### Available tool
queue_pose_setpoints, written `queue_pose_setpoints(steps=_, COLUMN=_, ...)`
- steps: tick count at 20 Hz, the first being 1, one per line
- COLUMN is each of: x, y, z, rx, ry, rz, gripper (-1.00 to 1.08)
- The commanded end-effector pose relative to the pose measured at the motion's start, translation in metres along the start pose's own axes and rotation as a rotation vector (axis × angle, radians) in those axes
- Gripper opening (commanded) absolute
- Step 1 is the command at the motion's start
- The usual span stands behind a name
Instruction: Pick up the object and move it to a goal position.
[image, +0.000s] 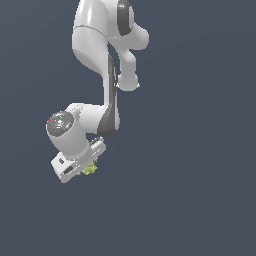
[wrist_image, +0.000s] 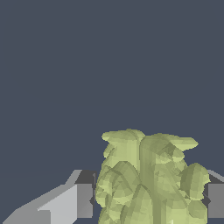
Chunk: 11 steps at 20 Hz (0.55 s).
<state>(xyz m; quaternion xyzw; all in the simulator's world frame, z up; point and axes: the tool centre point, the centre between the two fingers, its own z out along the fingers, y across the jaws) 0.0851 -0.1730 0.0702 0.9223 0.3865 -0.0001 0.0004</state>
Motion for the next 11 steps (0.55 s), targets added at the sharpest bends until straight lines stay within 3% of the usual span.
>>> queue_pose_setpoints(steps=1, x=-0.011, y=0.014, z=-0.003, rx=0.001, ry=0.000, rz=-0.002, gripper=-1.00)
queue_pose_setpoints(steps=11, x=-0.024, y=0.033, z=-0.006, rx=0.001, ry=0.000, rz=-0.002, gripper=-1.00)
